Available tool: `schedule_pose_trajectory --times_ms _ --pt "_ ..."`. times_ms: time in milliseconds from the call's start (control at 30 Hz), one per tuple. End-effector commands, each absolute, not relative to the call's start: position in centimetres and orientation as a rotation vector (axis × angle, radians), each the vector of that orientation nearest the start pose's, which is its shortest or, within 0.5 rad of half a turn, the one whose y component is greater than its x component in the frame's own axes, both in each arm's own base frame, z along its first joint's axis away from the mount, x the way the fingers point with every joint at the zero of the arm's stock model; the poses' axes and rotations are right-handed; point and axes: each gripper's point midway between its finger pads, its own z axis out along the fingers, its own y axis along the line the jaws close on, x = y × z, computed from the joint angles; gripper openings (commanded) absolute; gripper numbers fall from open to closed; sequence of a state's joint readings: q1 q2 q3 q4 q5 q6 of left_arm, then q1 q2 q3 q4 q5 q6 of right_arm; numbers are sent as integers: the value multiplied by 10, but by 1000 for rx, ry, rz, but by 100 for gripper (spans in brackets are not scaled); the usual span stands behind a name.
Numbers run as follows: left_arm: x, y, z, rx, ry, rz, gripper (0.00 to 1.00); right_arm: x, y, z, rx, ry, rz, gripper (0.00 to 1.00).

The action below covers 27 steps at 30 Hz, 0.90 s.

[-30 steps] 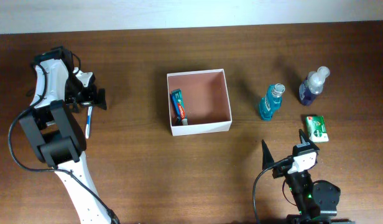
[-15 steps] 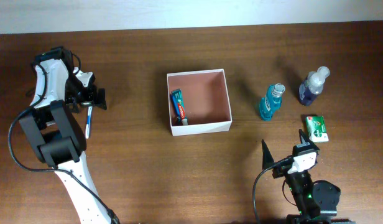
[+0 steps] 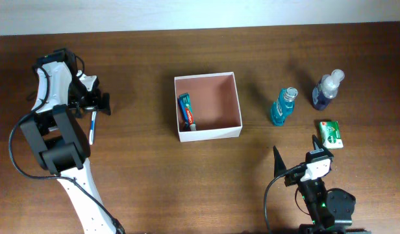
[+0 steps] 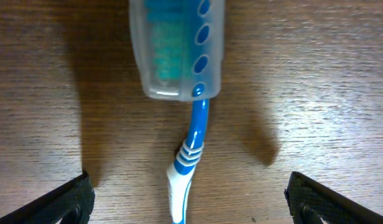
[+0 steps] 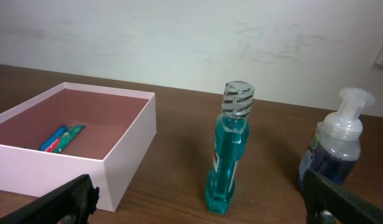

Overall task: Pack container
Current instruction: 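Lower the left gripper and close it on the toothbrush handle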

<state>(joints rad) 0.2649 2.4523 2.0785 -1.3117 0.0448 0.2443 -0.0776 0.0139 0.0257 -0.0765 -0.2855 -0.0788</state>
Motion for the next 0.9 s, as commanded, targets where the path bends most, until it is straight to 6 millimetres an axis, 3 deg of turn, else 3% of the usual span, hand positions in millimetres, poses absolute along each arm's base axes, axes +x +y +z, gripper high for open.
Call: schedule_pose_trajectory --times_ms 0,867 --pt "421 114 -16 -17 3301 -91 99 242 29 162 -212 1621 113 98" --pt "427 105 -16 18 3296 -50 97 242 29 162 -212 1621 113 98"
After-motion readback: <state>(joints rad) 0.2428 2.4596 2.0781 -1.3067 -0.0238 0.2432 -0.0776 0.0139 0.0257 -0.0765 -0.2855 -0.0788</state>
